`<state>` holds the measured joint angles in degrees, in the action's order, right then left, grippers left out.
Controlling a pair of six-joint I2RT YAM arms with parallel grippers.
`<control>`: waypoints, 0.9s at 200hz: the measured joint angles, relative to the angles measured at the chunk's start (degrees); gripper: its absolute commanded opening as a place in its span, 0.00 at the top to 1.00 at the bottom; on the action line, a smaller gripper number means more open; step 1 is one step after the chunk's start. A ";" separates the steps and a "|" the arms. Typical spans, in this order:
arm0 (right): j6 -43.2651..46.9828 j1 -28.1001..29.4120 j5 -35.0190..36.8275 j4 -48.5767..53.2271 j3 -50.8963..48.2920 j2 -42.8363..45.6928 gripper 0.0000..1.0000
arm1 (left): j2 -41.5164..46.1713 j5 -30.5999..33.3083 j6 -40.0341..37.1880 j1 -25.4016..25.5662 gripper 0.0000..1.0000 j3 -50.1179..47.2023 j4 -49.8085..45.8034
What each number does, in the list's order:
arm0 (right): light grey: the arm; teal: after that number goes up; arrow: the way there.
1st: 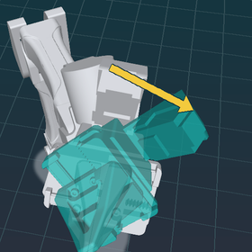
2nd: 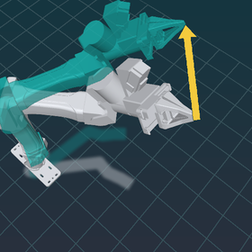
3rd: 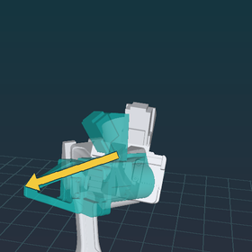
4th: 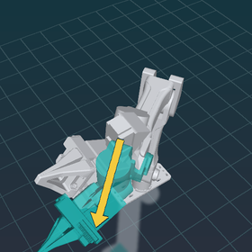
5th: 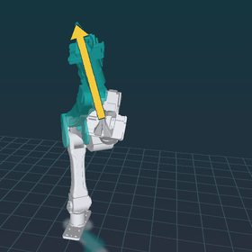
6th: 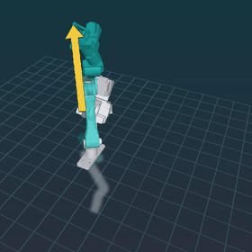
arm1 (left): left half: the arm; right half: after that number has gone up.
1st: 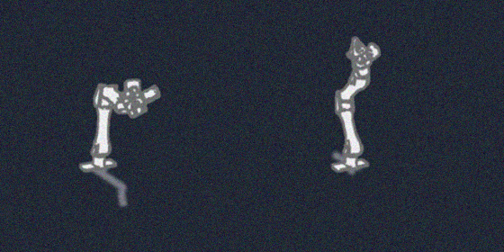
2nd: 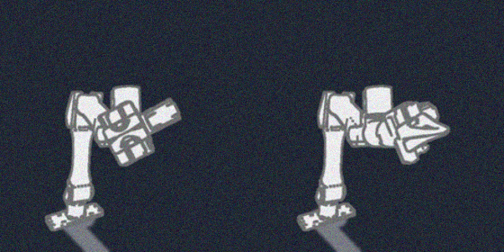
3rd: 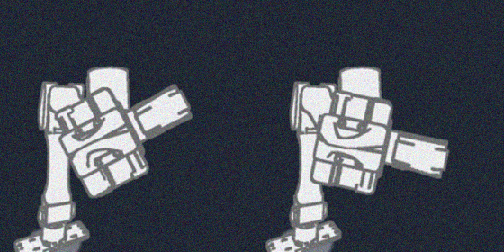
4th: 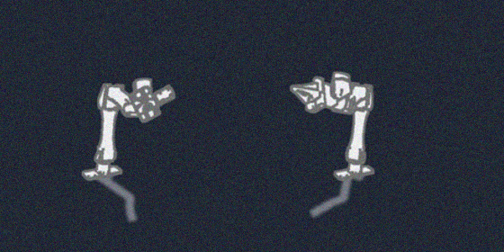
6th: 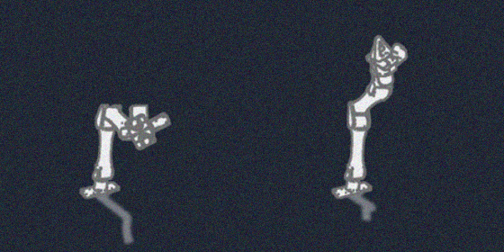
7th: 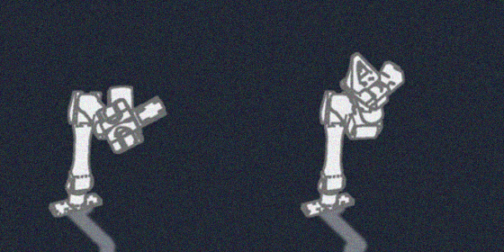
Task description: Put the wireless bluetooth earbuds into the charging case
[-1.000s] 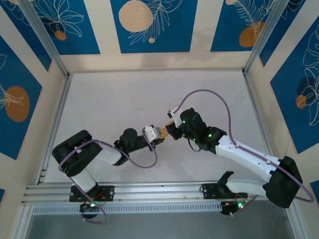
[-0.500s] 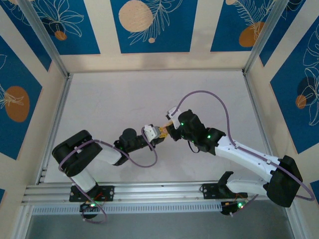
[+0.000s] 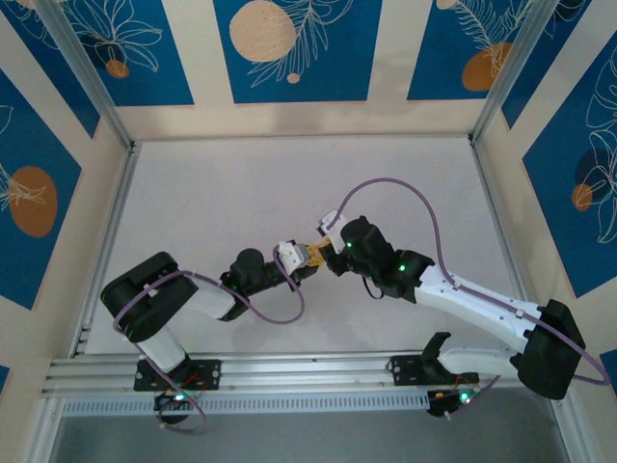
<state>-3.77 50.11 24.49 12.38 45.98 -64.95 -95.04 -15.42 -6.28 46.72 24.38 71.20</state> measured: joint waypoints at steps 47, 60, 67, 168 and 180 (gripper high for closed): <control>0.85 1.31 2.34 -0.11 0.00 0.00 0.83 | 0.04 0.00 0.26 0.00 0.85 0.00 0.22; 1.03 1.73 2.95 -0.24 0.00 0.00 0.83 | 0.04 0.02 0.42 0.00 0.85 0.00 0.37; 1.11 2.03 3.37 -0.26 0.00 0.00 0.83 | 0.07 0.00 0.44 0.00 0.85 0.00 0.37; 2.12 4.79 6.23 -0.98 0.00 0.02 0.82 | 0.74 0.02 0.44 -0.11 0.85 -0.11 0.39; 2.10 4.79 6.51 -1.01 0.00 0.02 0.82 | 0.74 0.02 0.44 -0.11 0.85 -0.11 0.39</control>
<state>-1.67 54.89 31.00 11.38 45.98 -64.93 -94.30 -15.40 -5.85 46.61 24.27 71.59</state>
